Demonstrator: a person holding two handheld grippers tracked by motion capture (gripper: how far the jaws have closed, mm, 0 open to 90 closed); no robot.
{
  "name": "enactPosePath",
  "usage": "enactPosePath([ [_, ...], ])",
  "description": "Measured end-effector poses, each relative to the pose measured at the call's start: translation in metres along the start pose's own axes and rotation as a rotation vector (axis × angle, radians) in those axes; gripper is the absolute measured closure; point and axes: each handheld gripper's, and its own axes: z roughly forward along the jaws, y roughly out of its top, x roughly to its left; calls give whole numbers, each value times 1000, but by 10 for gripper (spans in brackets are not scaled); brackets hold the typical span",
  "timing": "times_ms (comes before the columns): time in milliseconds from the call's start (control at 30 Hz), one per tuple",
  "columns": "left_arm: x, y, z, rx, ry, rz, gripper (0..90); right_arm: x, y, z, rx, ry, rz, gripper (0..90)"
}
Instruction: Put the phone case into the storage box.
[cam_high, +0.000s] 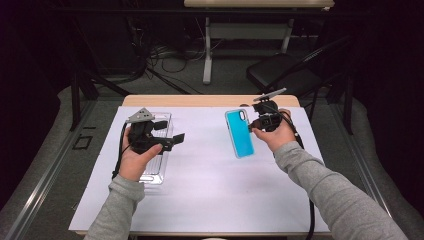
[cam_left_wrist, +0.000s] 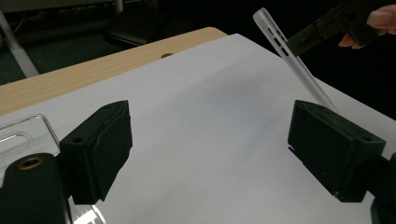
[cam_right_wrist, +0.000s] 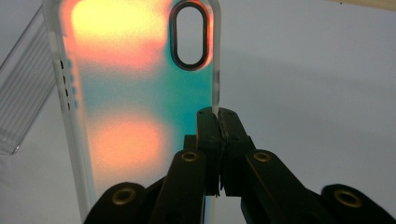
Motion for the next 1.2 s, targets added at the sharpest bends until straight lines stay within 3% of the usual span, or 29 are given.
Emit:
enactPosePath([
  [267, 0, 0, 1, 1, -6, 1, 140, 8, 2, 4, -48, -2, -25, 888],
  [367, -1, 0, 2, 3, -6, -3, 140, 12, 4, 4, -103, 10, -35, 888],
  [533, -1, -1, 2, 2, -5, -3, 140, 17, 4, 6, -148, 5, -59, 888],
  [1033, -1, -1, 6, 3, -11, -18, 116, 22, 4, 5, -219, 13, -91, 888],
  [1200, -3, -2, 9, 5, -19, -27, 116, 25, 3, 6, -268, 7, -118, 888],
])
